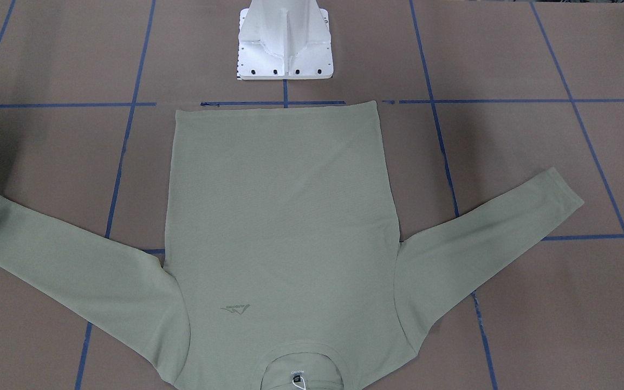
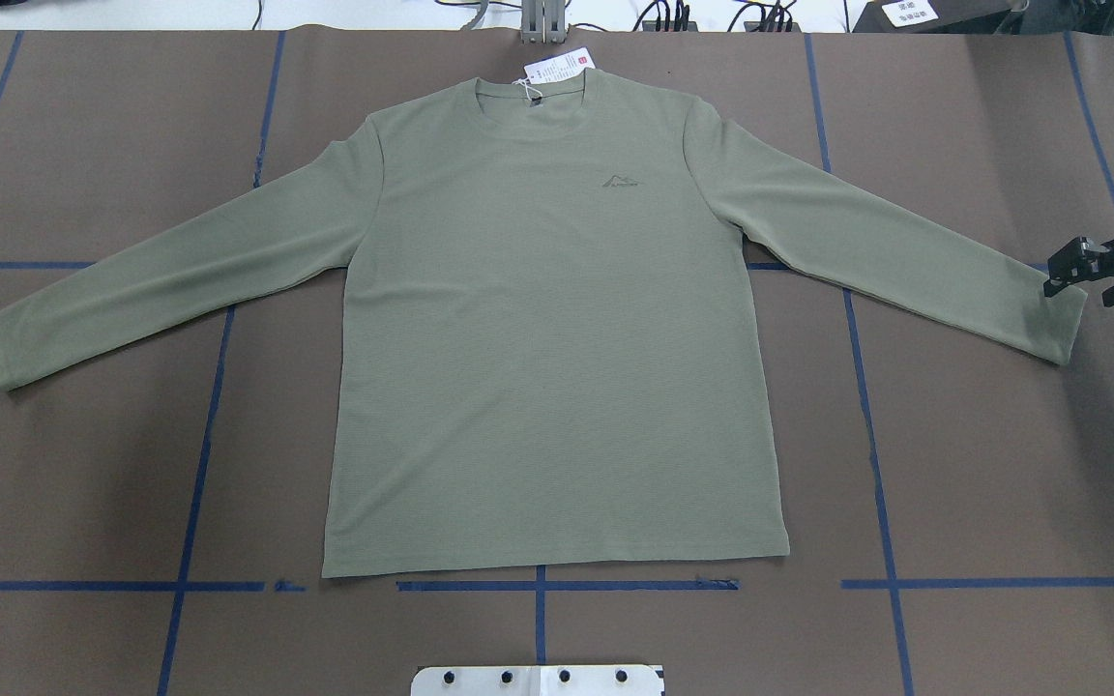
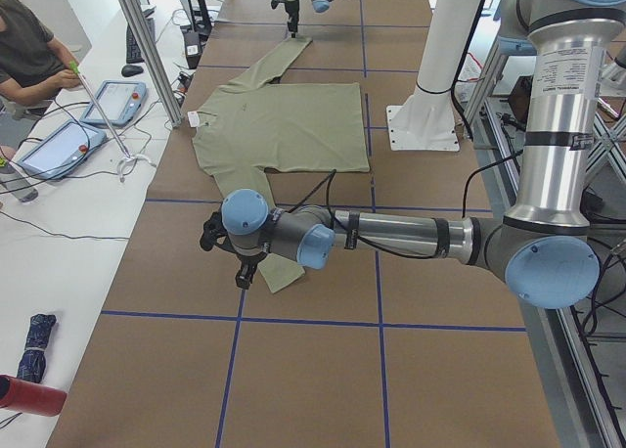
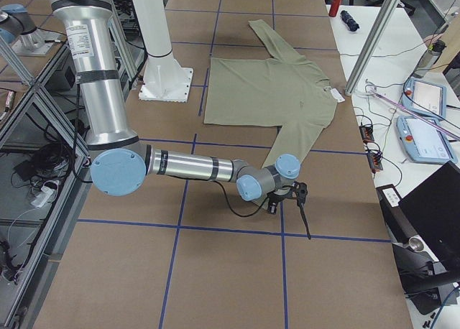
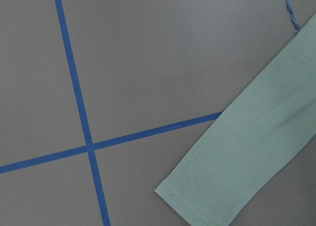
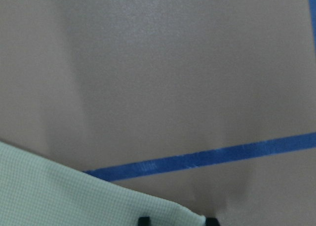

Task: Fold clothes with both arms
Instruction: 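Grasp the cuff of the sleeve nearest the right gripper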

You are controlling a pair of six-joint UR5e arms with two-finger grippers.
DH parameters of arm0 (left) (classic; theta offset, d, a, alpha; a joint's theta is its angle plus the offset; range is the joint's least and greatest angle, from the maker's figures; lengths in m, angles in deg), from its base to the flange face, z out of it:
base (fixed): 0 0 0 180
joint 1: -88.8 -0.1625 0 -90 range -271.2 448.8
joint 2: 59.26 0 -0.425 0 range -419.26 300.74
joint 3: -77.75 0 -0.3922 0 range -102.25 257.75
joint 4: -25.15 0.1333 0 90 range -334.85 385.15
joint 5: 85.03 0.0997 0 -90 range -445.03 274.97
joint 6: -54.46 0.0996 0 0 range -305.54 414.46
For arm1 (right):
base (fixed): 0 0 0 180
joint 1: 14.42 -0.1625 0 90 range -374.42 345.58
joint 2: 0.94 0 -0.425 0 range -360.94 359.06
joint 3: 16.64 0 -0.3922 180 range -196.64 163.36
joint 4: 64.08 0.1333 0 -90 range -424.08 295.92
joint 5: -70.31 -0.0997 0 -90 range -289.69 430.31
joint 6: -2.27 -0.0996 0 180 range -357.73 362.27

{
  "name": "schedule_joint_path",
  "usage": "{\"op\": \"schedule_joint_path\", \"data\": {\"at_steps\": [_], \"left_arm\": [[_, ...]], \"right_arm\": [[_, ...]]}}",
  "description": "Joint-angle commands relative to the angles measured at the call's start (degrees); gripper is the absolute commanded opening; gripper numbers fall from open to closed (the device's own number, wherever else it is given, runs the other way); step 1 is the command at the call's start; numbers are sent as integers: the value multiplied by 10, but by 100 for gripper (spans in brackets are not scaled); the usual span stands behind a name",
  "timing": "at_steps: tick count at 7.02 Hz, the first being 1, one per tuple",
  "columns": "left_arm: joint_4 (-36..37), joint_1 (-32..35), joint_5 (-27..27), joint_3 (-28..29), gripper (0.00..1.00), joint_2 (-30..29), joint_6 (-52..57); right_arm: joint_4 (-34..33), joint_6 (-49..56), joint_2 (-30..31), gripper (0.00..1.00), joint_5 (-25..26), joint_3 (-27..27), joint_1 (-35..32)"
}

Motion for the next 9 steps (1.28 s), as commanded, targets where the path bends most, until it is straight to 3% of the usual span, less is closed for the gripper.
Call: {"op": "schedule_joint_path", "data": {"at_steps": [1,3,5,7,9], "left_arm": [[-1,0,0,-1,100,0,1],[0,0,0,-4,100,0,1],[-1,0,-1,-7,100,2,2],[-1,1,-5,-26,100,3,1],[-1,0,-6,-28,100,3,1]], "right_arm": [[1,2,-1,0,-1,6,0],[1,0,-2,0,-36,-11,-13],[-6,-23,11,0,-93,-99,-29],[-6,-229,-16,0,-100,-226,11],[-6,-481,-169,0,-56,-234,111]]}}
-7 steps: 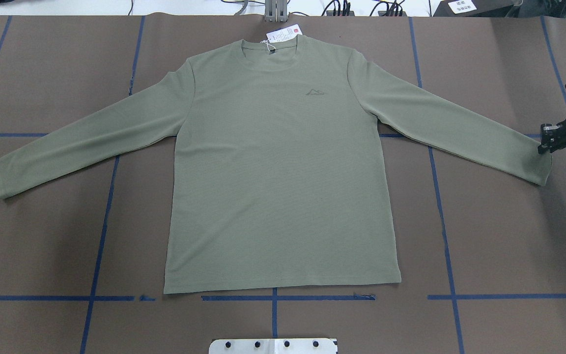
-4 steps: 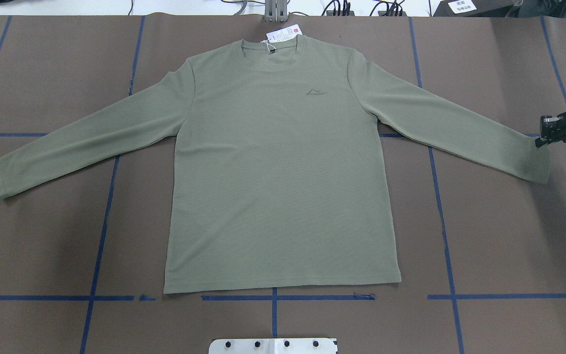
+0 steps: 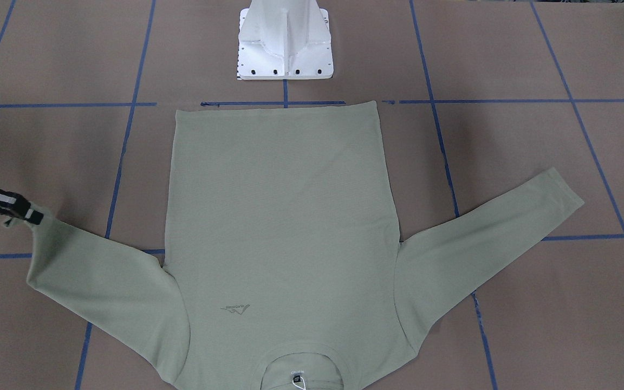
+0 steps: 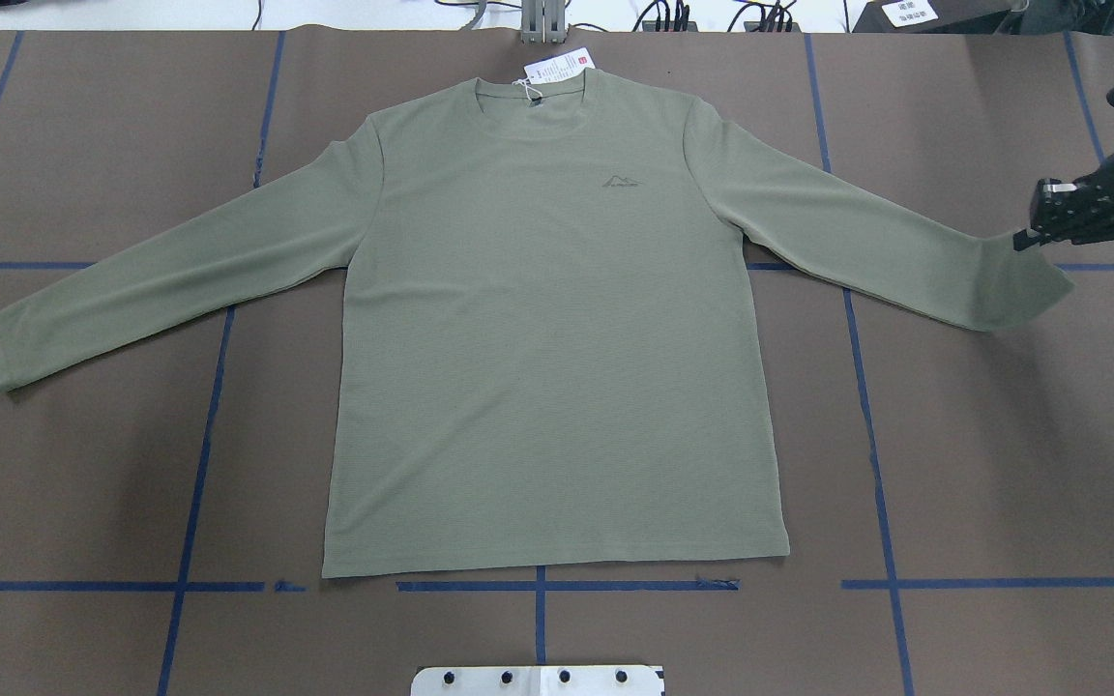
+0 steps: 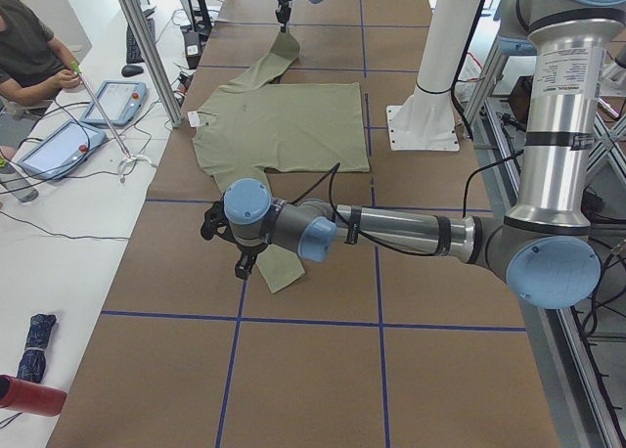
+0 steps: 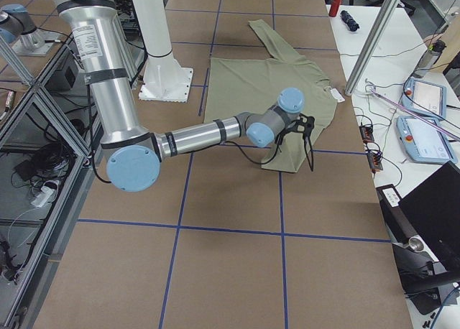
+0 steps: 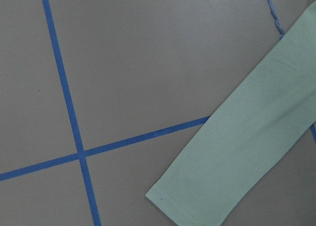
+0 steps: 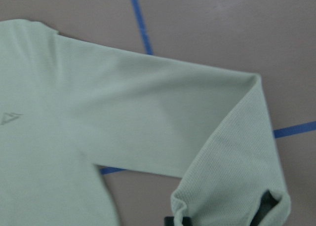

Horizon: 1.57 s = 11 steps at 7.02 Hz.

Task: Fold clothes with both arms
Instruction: 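Fold the grasped sleeve across the shirt body with the right gripper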

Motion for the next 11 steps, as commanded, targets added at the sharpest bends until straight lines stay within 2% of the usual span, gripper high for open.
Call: {"op": "schedule_joint_path", "data": {"at_steps": [1,2,3,4,5,6,8,9,10,11], "left_arm": [[0,0,-1,-4,100,0,0],[-1,0,-1,-4,100,-2,-2],[-1,0,-2,-6,100,-1,-3],[-1,0,-2,-6,100,-1,-3],[-1,0,-3,-8,100,-1,-3],[-1,0,-3,-8,100,-1,-3],[-2,0,-4,-8,100,-1,-3],[-2,0,-4,-7,100,-2,-3],[-1,-2,-4,-5,100,-2,-4],[-1,-16,-19,6,100,-6,-33]], "right_arm": [[0,-226,-148,0,117,4,118],[3,-282,-215,0,196,41,172],[9,-294,-317,0,259,134,215],[33,-296,-430,0,291,254,242],[46,-296,-487,0,345,326,281],[62,-295,-498,0,392,357,309],[88,-293,-528,0,417,424,315],[114,-293,-528,35,426,449,315],[118,-294,-539,91,452,469,319],[119,-294,-554,99,454,485,321]]}}
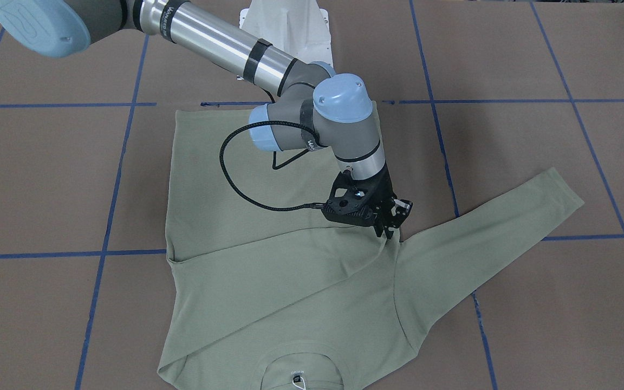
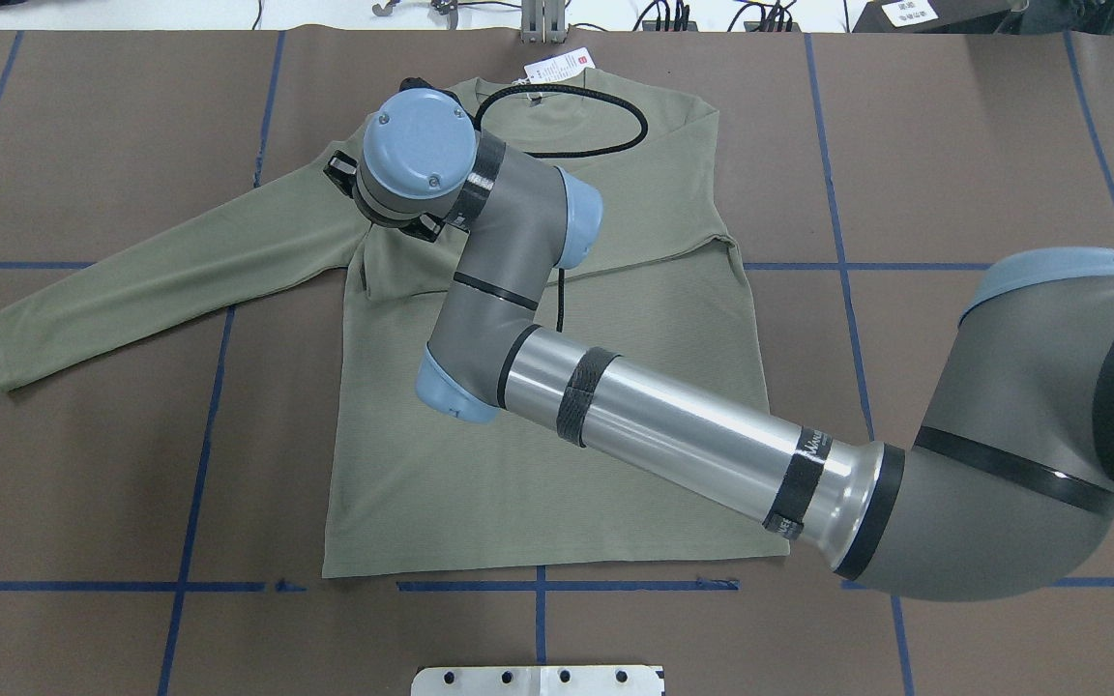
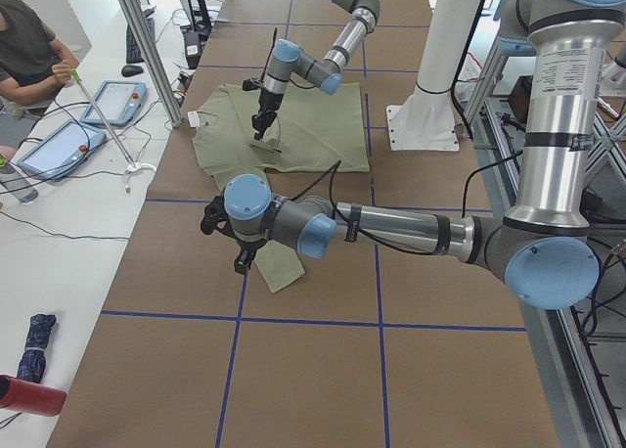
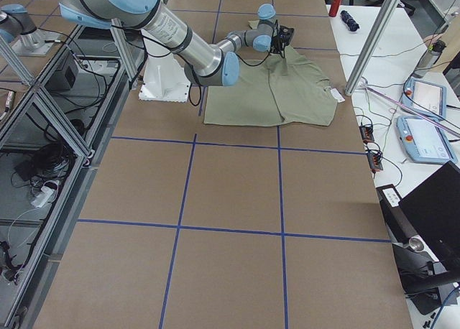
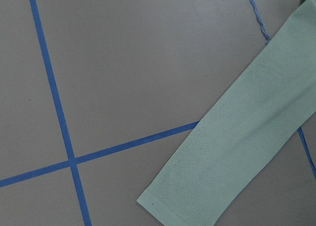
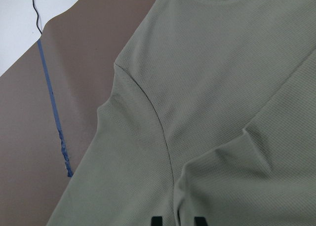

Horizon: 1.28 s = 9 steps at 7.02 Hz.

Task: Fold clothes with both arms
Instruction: 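Fold the grasped sleeve across the shirt body with the right gripper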

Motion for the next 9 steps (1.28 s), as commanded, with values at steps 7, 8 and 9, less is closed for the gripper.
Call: {"op": "schedule_joint_path", "data": {"at_steps": [7,8,9], "left_arm": [[-301,-174,66,232,90,-31,-271],[-301,-177,66,231,88,-31,-272],[-300,-187,66,232,85,-31,-272]], "right_arm": [[-32,-32,321,99,-99,-372,-97],[-32,12,359,99,-158,-401,-135],[-30,57,418,99,-210,-428,-178]]}}
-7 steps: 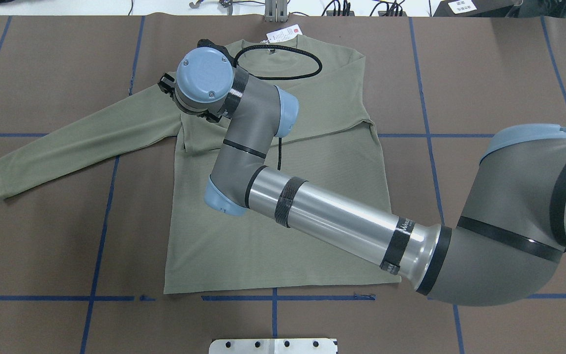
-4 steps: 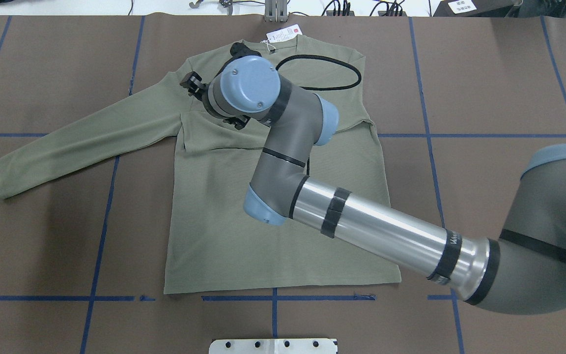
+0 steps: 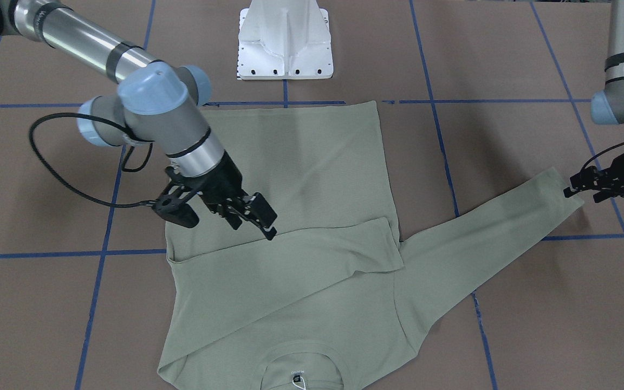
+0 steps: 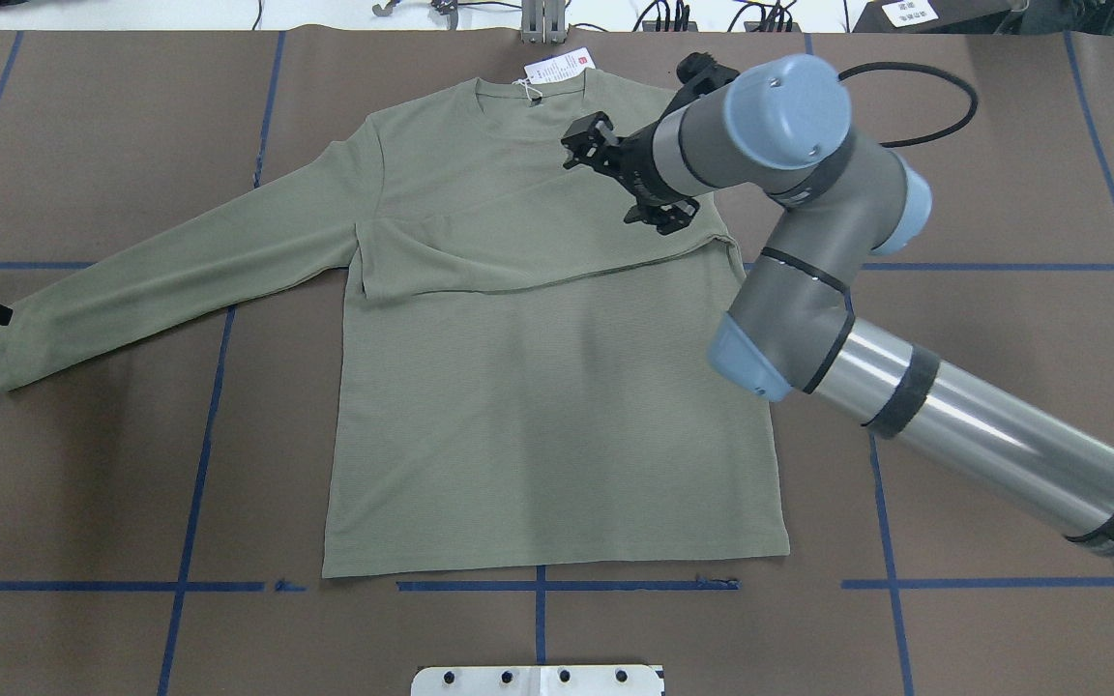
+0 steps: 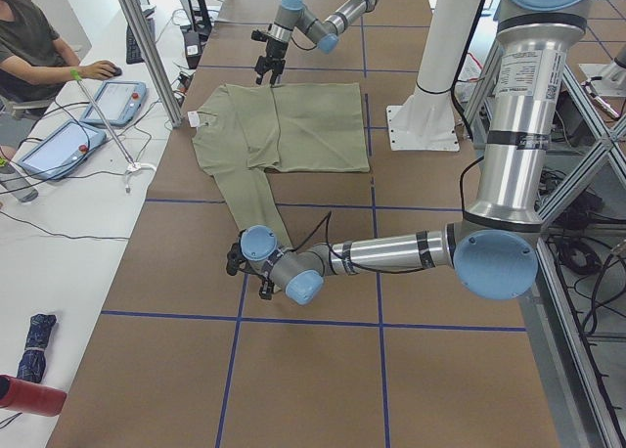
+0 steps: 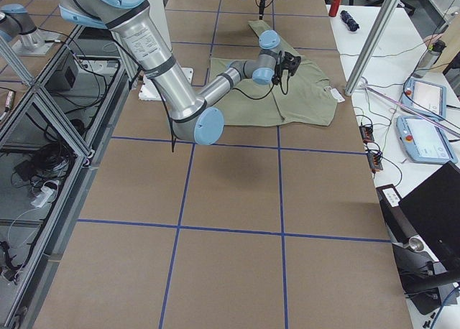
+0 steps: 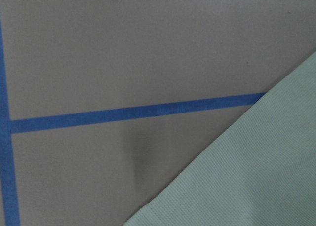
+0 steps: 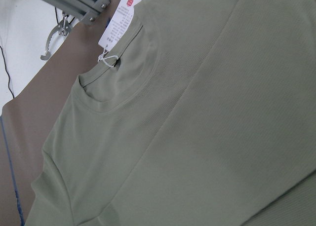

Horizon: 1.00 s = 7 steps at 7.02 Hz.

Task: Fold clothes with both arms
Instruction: 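Release the sleeve and draw the right gripper back while left grasps other cuff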

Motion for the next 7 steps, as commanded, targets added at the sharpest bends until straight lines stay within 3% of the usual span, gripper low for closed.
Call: {"op": "schedule_joint_path", "data": {"at_steps": [1,3,6,7], "left_arm": [[1,-13,2,3,82,1,-2],[2,-13,4,5,75,1,-3],[2,-13,19,12,73,2,-3],[2,-13,19,12,63,2,-4]], "right_arm": [[3,96,105,99,-110,-47,-88],[3,107,123,99,-111,-48,-95],[3,107,127,99,-110,-50,-95],[4,107,127,99,-109,-50,-95]]}}
